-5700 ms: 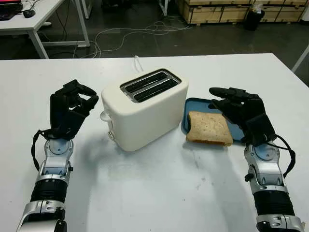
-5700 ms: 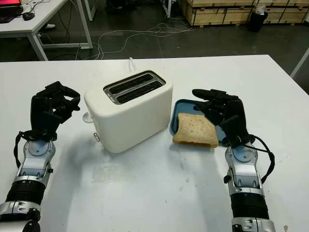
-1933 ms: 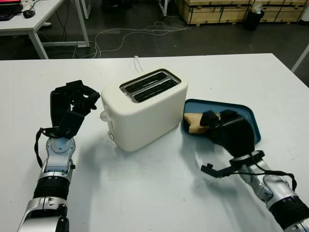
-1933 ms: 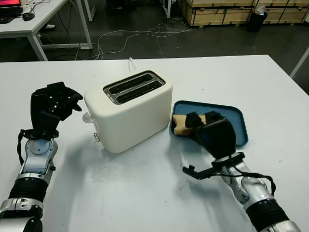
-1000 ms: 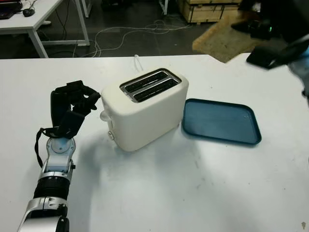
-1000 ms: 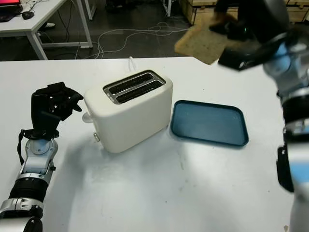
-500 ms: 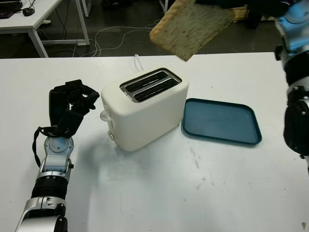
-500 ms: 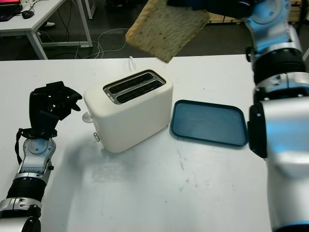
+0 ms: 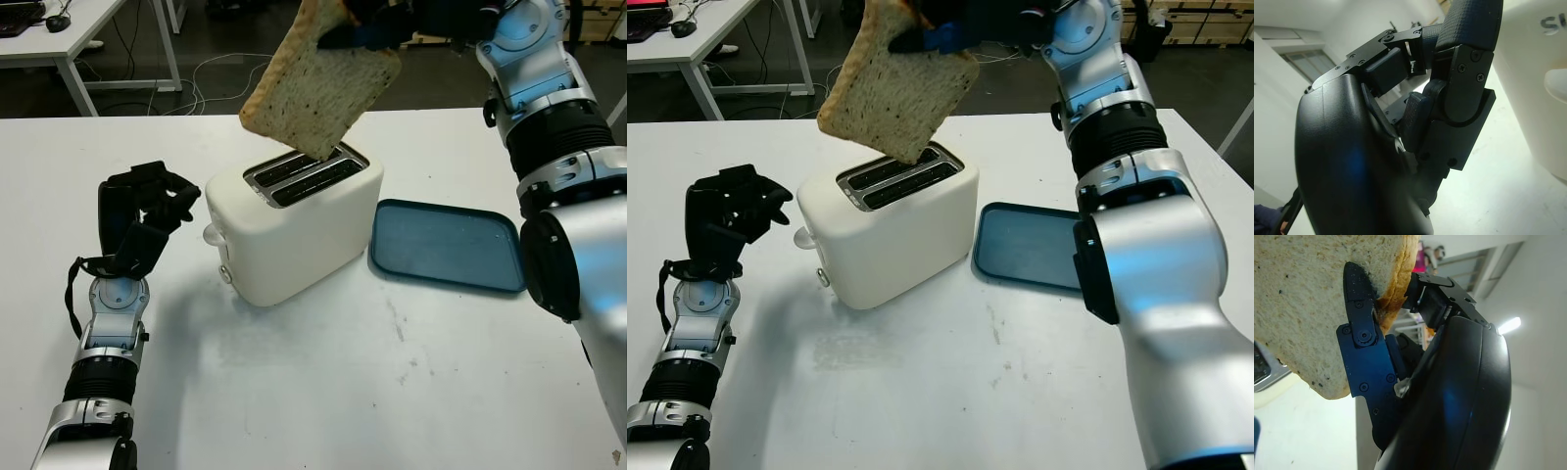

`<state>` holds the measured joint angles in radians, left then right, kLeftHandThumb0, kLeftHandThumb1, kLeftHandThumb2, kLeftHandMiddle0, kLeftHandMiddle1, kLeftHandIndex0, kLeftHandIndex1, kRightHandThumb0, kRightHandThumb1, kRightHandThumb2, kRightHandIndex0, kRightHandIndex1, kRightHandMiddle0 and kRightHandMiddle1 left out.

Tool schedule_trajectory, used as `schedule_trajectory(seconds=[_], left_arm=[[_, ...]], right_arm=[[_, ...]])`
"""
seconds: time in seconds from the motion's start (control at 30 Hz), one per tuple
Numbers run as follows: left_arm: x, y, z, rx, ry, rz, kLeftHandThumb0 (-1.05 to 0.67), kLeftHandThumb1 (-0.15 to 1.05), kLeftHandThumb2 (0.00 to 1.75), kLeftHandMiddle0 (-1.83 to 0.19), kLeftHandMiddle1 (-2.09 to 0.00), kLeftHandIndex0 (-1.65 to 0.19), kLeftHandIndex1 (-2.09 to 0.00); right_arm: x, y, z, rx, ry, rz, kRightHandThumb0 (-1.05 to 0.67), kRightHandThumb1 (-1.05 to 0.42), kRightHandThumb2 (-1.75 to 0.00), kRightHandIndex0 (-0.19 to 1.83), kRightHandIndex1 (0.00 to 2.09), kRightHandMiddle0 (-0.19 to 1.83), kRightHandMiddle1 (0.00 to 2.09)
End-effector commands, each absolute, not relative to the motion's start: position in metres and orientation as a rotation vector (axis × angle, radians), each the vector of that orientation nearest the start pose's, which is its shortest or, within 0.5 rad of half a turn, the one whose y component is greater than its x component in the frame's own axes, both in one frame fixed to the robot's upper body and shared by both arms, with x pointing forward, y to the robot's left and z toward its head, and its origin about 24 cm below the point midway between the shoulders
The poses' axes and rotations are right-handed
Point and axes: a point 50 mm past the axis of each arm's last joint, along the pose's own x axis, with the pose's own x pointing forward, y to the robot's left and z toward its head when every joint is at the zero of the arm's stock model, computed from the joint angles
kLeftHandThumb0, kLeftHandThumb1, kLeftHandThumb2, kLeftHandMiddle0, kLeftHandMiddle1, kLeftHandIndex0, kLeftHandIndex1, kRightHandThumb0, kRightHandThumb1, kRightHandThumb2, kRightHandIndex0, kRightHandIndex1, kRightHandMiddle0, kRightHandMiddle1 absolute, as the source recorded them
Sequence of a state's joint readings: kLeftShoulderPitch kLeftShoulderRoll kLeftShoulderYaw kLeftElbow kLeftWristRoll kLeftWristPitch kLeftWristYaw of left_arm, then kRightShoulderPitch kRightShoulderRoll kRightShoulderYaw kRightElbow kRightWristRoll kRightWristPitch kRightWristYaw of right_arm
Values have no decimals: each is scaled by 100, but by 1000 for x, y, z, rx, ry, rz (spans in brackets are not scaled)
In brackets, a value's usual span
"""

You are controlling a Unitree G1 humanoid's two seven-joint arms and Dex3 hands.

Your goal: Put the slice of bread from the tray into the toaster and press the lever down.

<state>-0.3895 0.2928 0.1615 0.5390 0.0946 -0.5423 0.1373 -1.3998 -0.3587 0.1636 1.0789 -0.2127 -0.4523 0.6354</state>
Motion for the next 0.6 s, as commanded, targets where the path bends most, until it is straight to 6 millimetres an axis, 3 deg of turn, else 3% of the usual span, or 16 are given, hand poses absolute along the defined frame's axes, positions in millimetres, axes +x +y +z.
schedule_trajectory(seconds=[0.0, 0.57], left_arm=[[313, 231, 100, 323, -431, 211, -105, 92, 19, -126, -112, -119, -91], [311, 231, 98, 326, -428, 216, -105, 92, 18, -126, -113, -119, -92]], right_arm=[[402, -96, 294, -901, -507, 731, -51, -92, -33, 119, 175, 101, 175], [406, -102, 265, -950, -395, 776, -47, -92, -36, 116, 175, 97, 175]])
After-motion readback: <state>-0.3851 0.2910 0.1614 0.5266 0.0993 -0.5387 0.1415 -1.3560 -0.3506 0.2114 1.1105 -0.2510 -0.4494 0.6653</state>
